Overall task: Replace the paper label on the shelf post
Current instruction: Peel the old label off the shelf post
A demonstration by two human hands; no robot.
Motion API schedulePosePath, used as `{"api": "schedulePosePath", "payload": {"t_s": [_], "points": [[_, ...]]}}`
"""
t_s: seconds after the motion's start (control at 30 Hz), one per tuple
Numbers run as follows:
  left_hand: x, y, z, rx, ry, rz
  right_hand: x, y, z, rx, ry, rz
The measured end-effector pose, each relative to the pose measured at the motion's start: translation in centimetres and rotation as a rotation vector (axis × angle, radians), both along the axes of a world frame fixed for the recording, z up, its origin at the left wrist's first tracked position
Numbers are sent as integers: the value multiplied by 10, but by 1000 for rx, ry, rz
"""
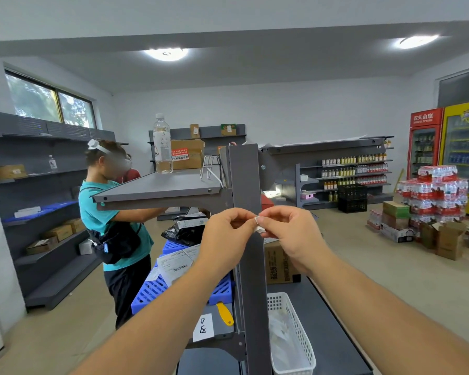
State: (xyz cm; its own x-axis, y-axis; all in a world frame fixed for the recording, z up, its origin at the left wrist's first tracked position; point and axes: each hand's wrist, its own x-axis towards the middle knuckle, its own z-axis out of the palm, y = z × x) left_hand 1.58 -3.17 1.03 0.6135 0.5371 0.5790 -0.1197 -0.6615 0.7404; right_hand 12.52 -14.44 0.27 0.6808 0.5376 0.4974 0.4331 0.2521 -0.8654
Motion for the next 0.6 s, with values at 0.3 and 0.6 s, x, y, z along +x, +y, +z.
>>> {"api": "schedulePosePath", "payload": {"t_s": [0.3, 0.6], "points": [[-4, 6, 3, 70, -38, -113, -5, 5, 2, 85, 454, 125], [-1, 9, 1, 338, -62, 160, -9, 4, 4, 74, 532, 188]]}}
